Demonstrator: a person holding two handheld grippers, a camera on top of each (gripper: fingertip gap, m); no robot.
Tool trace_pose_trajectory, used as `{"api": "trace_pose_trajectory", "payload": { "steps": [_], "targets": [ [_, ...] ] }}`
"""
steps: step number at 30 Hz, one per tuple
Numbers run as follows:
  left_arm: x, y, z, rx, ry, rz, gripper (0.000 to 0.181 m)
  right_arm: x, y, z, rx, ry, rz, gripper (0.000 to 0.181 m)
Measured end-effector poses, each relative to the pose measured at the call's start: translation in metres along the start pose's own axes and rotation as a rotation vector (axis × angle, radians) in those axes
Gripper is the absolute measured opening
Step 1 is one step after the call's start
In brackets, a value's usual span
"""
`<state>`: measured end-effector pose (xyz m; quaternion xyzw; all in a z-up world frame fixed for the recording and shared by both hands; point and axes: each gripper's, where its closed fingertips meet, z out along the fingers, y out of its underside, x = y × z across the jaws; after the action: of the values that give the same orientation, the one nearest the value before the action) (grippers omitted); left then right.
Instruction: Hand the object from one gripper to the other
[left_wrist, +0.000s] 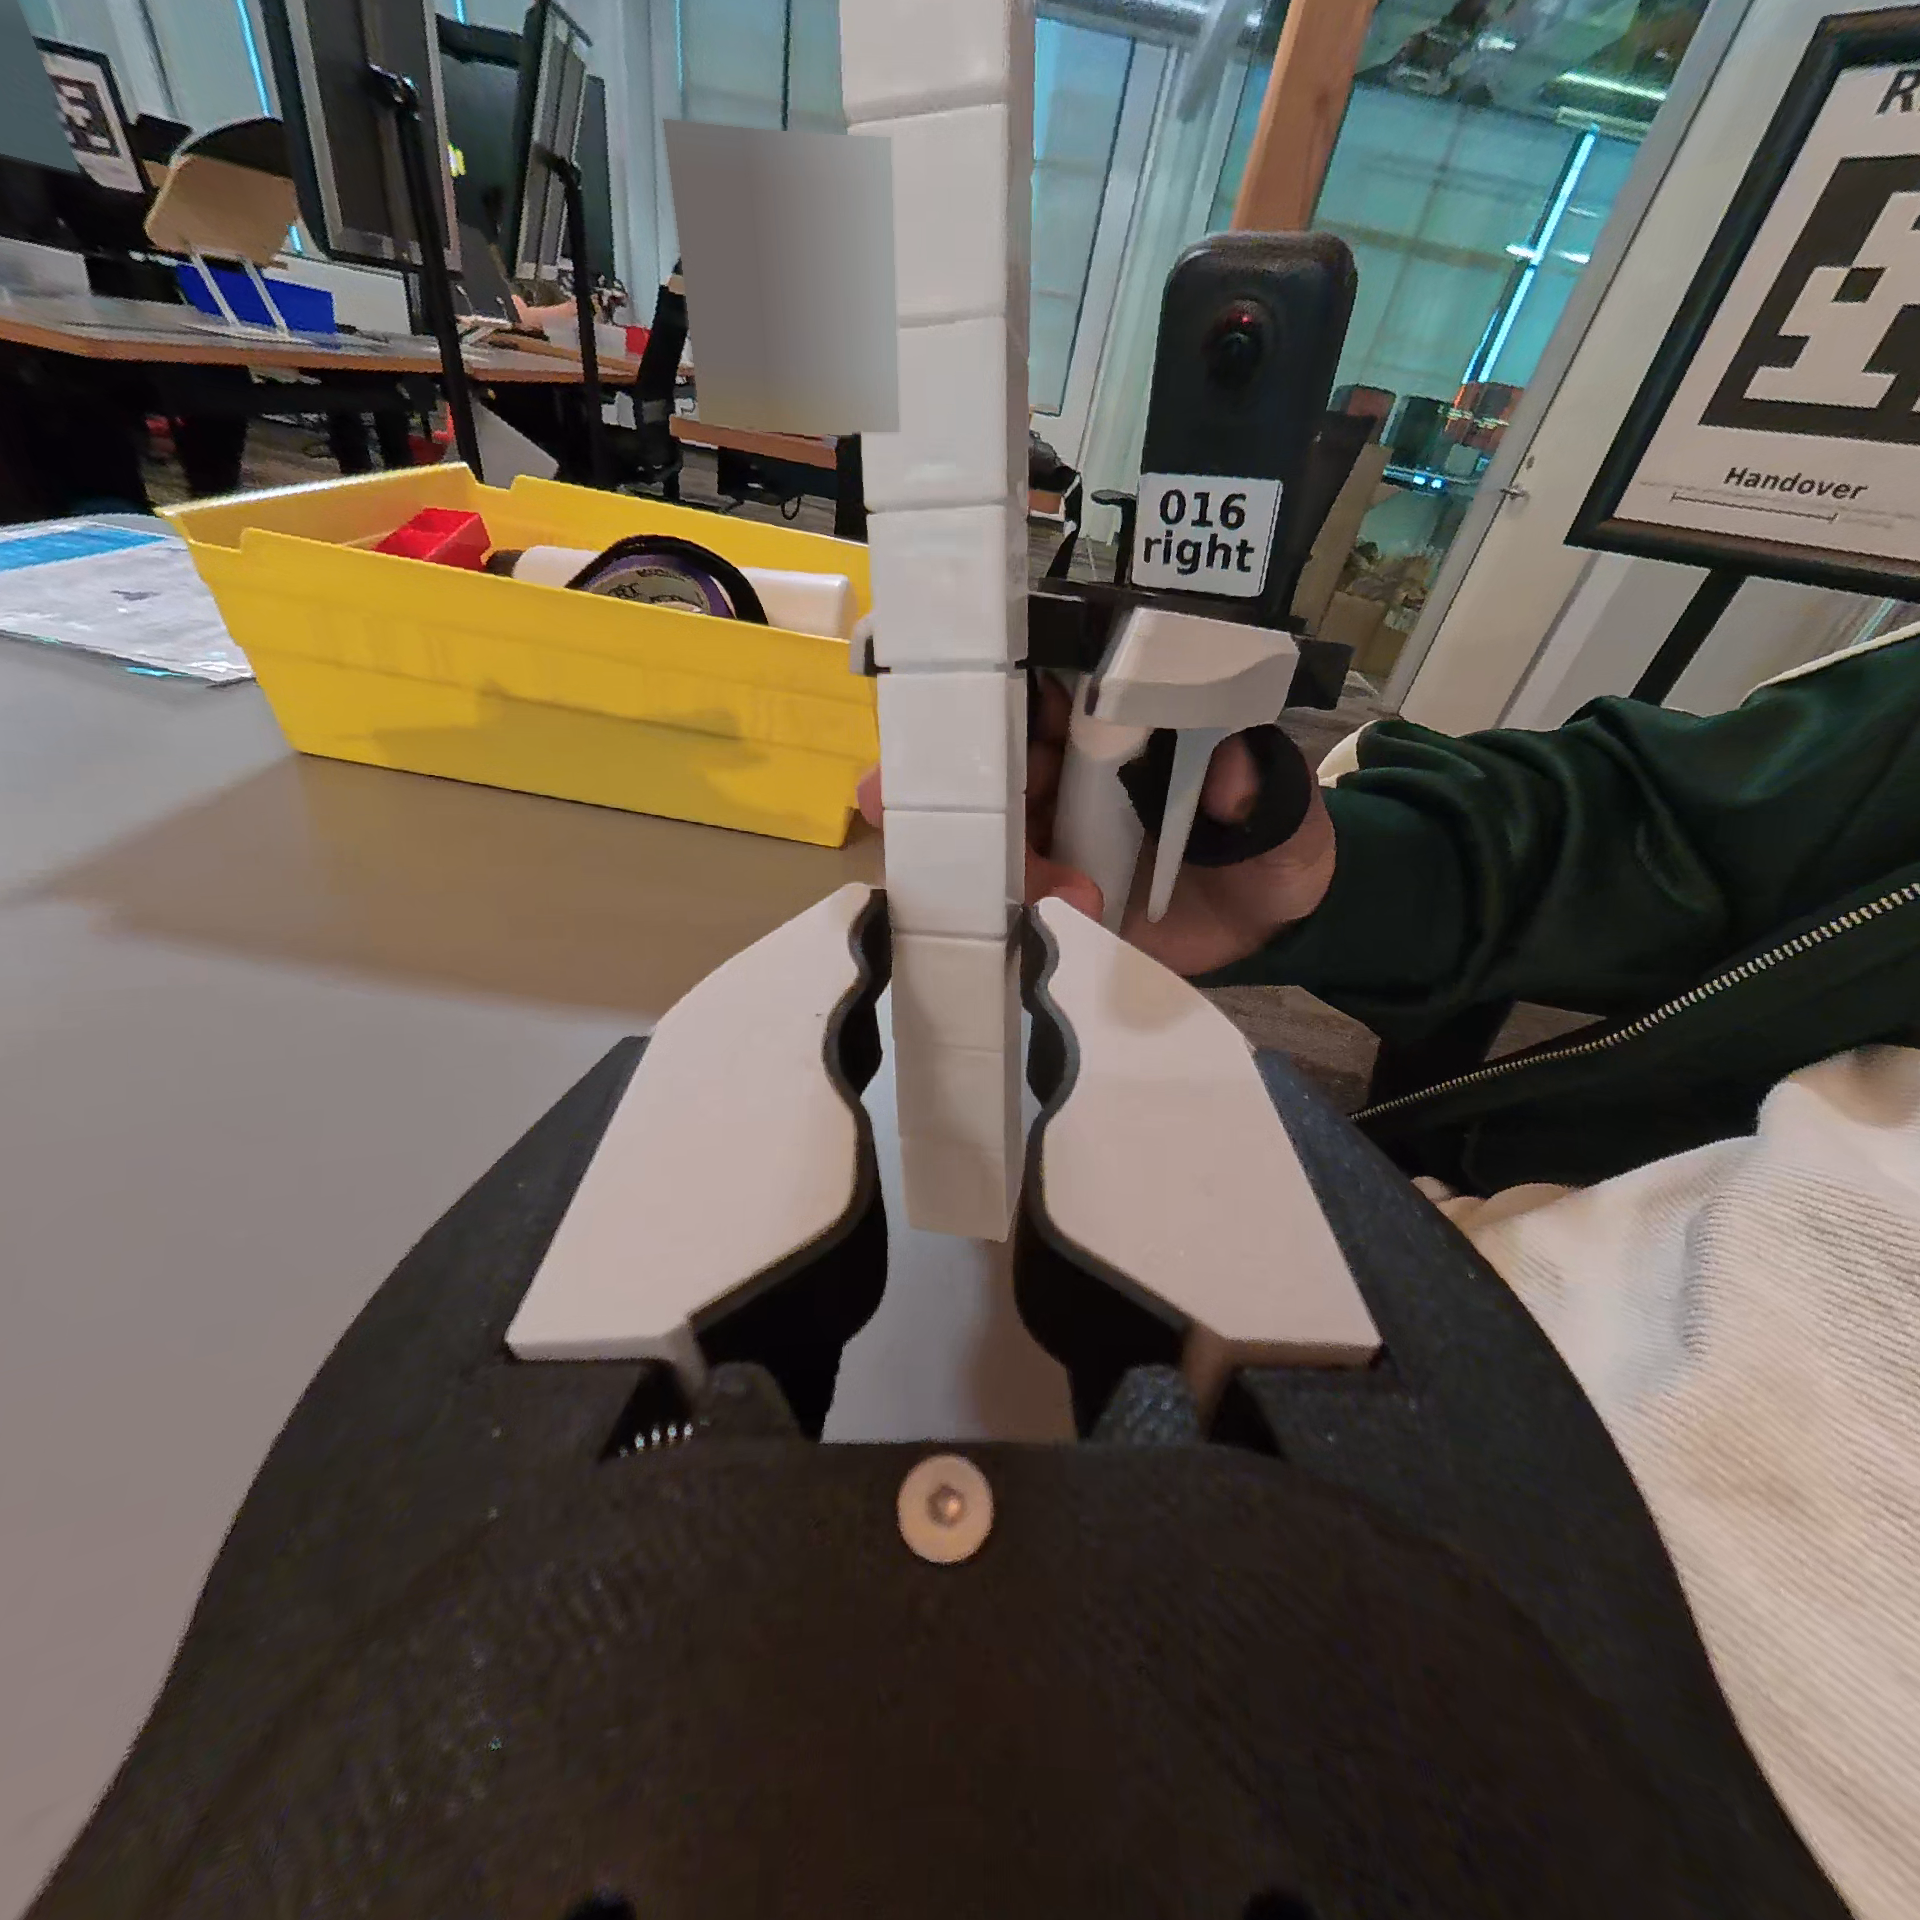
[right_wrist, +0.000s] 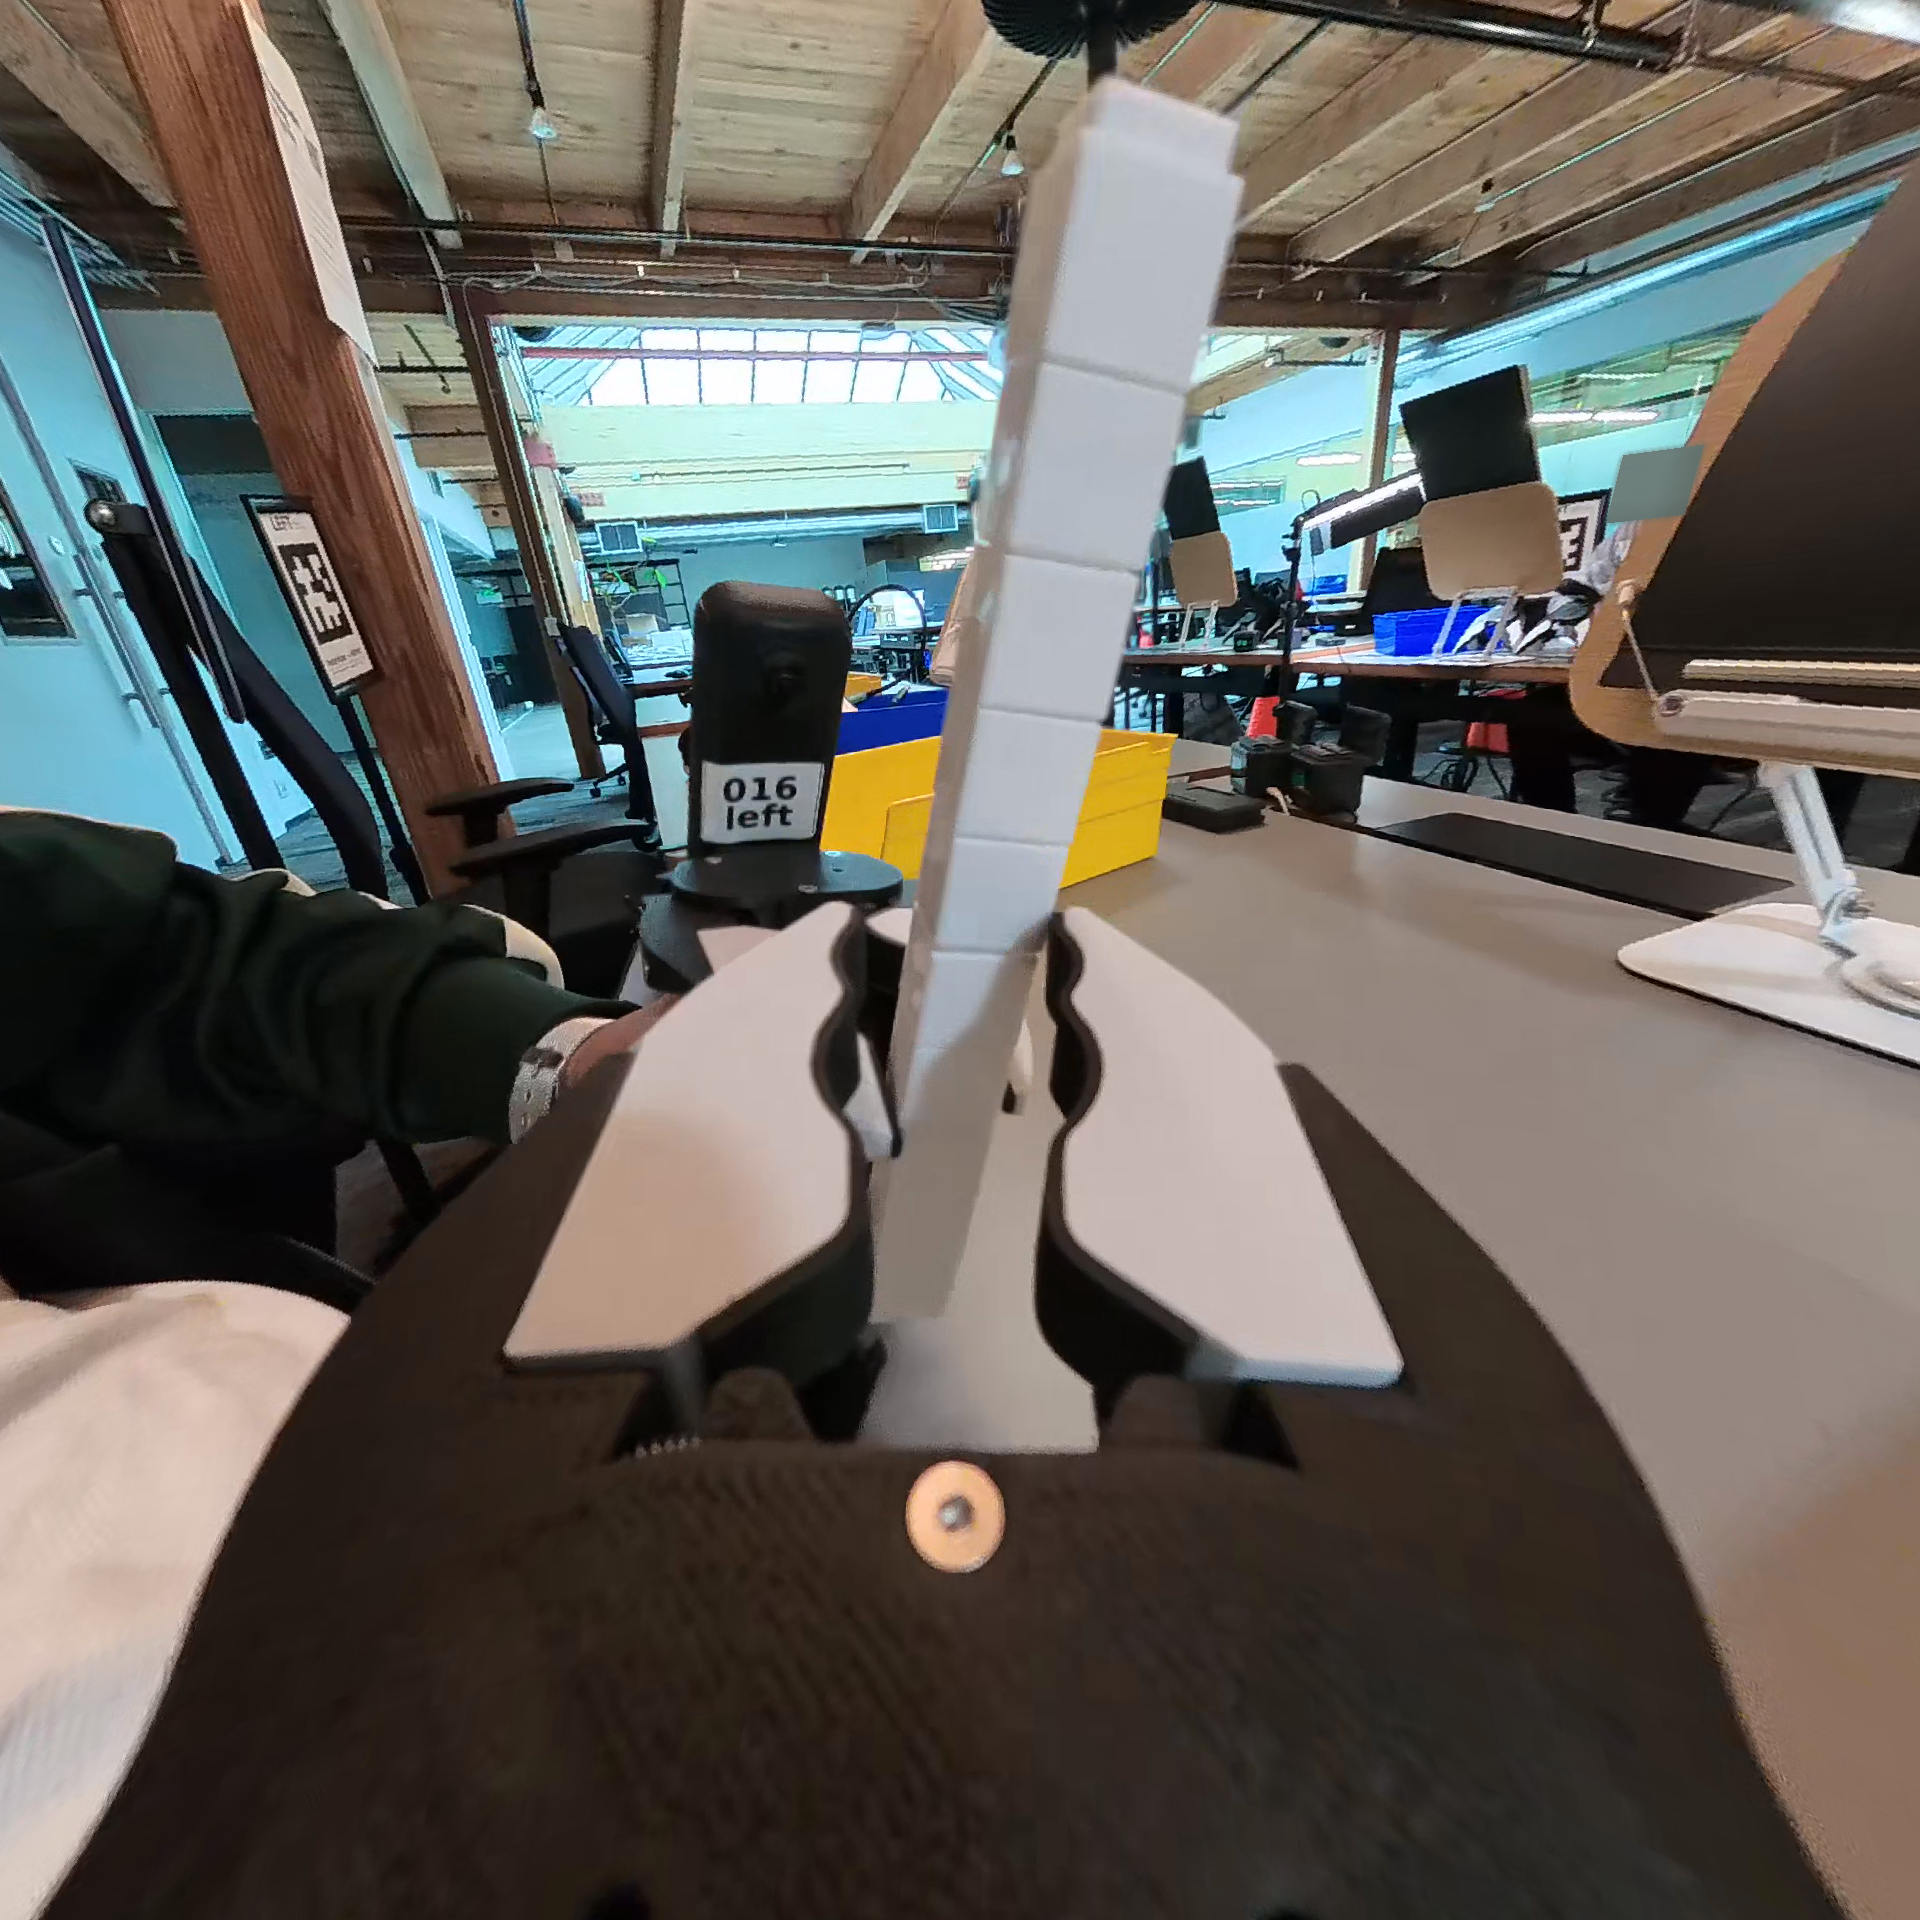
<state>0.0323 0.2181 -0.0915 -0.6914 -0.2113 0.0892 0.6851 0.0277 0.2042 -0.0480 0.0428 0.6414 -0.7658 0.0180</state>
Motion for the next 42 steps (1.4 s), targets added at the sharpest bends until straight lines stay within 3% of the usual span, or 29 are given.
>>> {"api": "trace_pose_trajectory", "payload": {
  "steps": [2, 11, 17, 21, 26, 28, 31, 35, 38, 42],
  "targets": [
    [0.002, 0.002, 0.002, -0.007, 0.003, 0.009, 0.023, -0.001, 0.000, -0.002, -0.004, -0.002, -0.011, 0.023],
    [0.009, 0.001, 0.004, 0.003, 0.019, 0.055, 0.023, -0.006, -0.003, -0.002, -0.010, -0.022, -0.029, 0.022],
    [0.016, 0.011, 0.014, -0.034, 0.047, 0.054, 0.067, -0.003, -0.011, -0.007, 0.017, -0.017, -0.017, 0.022],
    [0.017, -0.010, 0.008, 0.067, 0.043, 0.062, 0.093, -0.007, -0.024, -0.013, 0.070, -0.027, -0.026, 0.022],
    [0.011, -0.039, -0.008, 0.226, 0.027, 0.008, 0.116, -0.013, -0.005, -0.004, -0.021, -0.058, -0.037, 0.022],
    [0.014, -0.054, -0.017, 0.283, 0.032, 0.011, 0.112, -0.019, 0.002, 0.001, -0.051, -0.079, -0.041, 0.022],
    [0.022, -0.072, -0.028, 0.335, 0.064, 0.012, 0.093, -0.028, 0.010, 0.007, -0.092, -0.103, -0.064, 0.022],
    [0.032, -0.075, -0.028, 0.279, 0.157, -0.043, 0.066, -0.036, 0.017, 0.011, -0.126, -0.121, -0.096, 0.022],
    [0.039, -0.067, -0.027, 0.221, 0.208, -0.039, 0.023, -0.038, 0.019, 0.012, -0.136, -0.126, -0.103, 0.022],
    [0.038, -0.066, -0.025, 0.198, 0.182, -0.006, 0.022, -0.038, 0.019, 0.012, -0.118, -0.133, -0.103, 0.022]
  ]
}}
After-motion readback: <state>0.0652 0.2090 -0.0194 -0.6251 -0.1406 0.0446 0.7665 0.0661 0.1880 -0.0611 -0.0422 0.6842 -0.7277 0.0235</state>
